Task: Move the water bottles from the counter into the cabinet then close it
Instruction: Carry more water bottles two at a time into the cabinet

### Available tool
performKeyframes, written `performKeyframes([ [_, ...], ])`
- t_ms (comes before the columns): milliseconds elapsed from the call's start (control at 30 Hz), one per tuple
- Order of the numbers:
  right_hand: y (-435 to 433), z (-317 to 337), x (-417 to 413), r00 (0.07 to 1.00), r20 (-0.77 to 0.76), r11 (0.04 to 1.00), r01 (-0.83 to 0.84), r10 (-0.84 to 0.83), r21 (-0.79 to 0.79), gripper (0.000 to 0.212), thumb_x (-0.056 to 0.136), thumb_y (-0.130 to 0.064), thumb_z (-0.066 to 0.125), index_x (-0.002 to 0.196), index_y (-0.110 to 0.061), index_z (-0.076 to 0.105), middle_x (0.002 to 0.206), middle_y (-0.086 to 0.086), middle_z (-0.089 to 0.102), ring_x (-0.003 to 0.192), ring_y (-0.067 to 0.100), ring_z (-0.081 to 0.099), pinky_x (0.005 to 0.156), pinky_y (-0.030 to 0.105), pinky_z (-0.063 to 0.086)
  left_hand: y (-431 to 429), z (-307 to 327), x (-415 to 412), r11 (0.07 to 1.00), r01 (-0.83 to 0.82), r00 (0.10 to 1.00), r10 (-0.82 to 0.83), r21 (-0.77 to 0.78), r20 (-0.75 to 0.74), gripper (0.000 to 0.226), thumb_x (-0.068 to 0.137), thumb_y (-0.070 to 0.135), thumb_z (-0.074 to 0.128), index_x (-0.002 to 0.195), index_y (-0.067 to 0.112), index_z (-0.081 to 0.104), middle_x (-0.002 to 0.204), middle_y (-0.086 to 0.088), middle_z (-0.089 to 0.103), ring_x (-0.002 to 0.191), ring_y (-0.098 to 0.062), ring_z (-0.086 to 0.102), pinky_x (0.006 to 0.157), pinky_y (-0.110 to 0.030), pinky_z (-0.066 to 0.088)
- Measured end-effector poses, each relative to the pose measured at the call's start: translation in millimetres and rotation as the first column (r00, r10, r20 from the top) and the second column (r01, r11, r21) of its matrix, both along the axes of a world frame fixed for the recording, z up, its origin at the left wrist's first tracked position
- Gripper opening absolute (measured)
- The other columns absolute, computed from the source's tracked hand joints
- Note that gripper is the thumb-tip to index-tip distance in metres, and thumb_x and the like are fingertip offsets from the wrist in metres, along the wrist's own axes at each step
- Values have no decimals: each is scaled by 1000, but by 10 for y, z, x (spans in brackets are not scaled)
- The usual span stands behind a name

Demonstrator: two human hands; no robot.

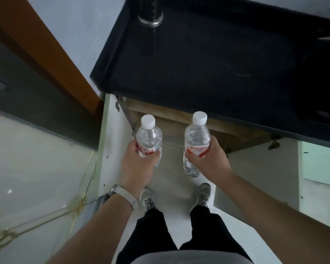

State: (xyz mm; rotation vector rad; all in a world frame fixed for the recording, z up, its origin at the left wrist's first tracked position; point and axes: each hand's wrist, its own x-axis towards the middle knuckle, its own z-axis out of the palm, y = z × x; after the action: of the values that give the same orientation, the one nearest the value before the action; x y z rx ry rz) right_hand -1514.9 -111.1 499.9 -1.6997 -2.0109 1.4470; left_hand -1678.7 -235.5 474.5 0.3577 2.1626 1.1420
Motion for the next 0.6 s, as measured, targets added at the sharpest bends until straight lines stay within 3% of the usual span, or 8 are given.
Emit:
performKeyframes([
  [267,244,-1056,-36,1000,-4,998,12,-12,-55,57,66,-44,84,104,-46,42,99,-16,64,87,3,64,73,23,52,372,-979,48,996,-92,996,93,-17,15,45,74,24,86,113,28,63,96,23,66,79,25,55,67,-7,39],
  [367,313,-1563,-29,1000,5,998,27,-27,-51,58,61,-51,81,105,-46,43,99,-16,64,88,5,65,79,32,57,566,-1466,65,989,-144,989,143,25,49,50,73,22,88,116,30,64,102,22,69,85,20,58,80,-17,47],
  [433,384,-1890,-23,999,-17,998,28,-29,-58,56,64,-45,83,103,-46,44,99,-17,63,88,4,64,78,28,56,686,-1792,78,986,-152,988,149,67,46,51,72,19,88,116,30,65,102,23,70,88,19,60,83,-19,49],
  [533,502,-2396,-23,997,-78,998,18,-23,-60,53,67,-37,86,101,-45,46,100,-18,64,87,1,65,74,19,52,789,-2331,88,980,-164,986,161,116,33,49,73,14,87,113,32,66,99,24,69,85,19,60,73,-7,47],
  [600,591,-2730,-32,993,-119,999,18,-23,-45,54,68,-35,86,106,-42,48,100,-18,66,87,0,66,73,17,50,843,-2707,77,972,-184,983,182,149,22,49,73,14,87,109,38,65,97,26,69,87,18,61,75,-7,46],
])
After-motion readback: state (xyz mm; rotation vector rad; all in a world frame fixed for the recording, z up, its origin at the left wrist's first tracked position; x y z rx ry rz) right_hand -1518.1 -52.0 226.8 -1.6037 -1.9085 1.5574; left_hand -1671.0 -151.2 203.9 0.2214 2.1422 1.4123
